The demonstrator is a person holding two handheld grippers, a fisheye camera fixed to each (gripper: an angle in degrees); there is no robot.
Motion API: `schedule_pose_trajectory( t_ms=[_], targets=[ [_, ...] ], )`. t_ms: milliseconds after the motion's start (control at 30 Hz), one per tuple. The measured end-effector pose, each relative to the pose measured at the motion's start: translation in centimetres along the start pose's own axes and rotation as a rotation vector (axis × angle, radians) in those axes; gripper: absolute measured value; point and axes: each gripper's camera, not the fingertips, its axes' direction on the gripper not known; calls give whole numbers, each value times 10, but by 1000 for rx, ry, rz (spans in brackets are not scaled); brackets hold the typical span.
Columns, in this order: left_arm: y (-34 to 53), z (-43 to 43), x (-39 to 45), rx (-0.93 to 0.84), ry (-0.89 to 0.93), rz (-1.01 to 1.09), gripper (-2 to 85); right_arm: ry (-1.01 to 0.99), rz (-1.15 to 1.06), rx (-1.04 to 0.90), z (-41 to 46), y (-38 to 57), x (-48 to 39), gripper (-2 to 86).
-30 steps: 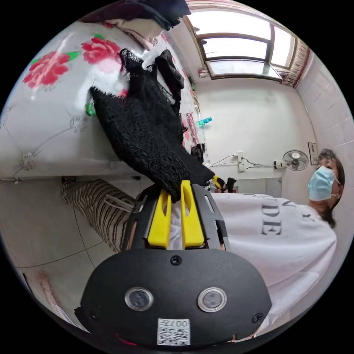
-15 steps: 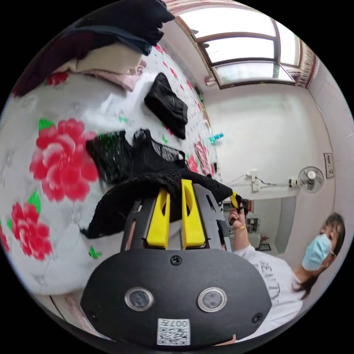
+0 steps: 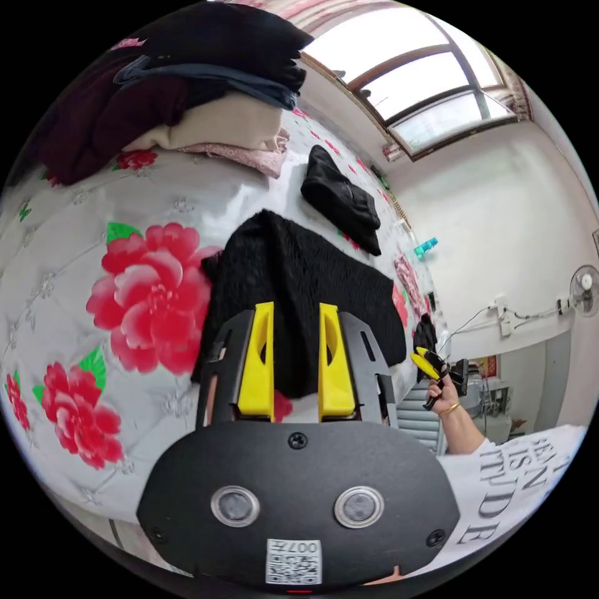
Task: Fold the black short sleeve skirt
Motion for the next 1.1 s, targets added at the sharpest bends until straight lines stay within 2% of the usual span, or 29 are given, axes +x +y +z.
schedule_pose_trajectory(
  t_ms=[200, 367, 467, 533, 600, 633, 700, 800, 900, 1000, 1100],
  targets=[
    [68, 12, -28, -77, 91, -104, 108, -147, 162, -56, 40, 35, 55, 109],
    [87, 14, -72, -74, 178, -222, 111, -154, 200, -28, 65, 14, 53, 75],
    [92, 4, -95, -48, 202, -248, 117, -132, 26, 22, 52, -9, -1, 57],
    [95, -7, -114, -29, 206, -259, 119, -95, -181, 4, 49, -19, -63, 49],
    [98, -14, -131, -9, 217, -275, 121, -6, -536, -62, 61, -10, -169, 41],
    [100, -18, -142, 5, 227, -287, 121, 10, -624, -82, 67, -2, -196, 41],
    [104, -24, -159, 29, 252, -308, 122, 30, -948, -189, 101, 46, -286, 40],
    [111, -33, -186, 66, 282, -333, 128, -2, -1219, -350, 164, 125, -348, 46],
    [119, -40, -214, 78, 283, -354, 133, 3, -1288, -556, 248, 193, -354, 59],
    [128, -46, -242, 75, 297, -382, 134, -44, -1235, -813, 313, 237, -331, 74],
    [136, -45, -259, 53, 303, -376, 135, -184, -1158, -832, 308, 234, -312, 87]
  ],
)
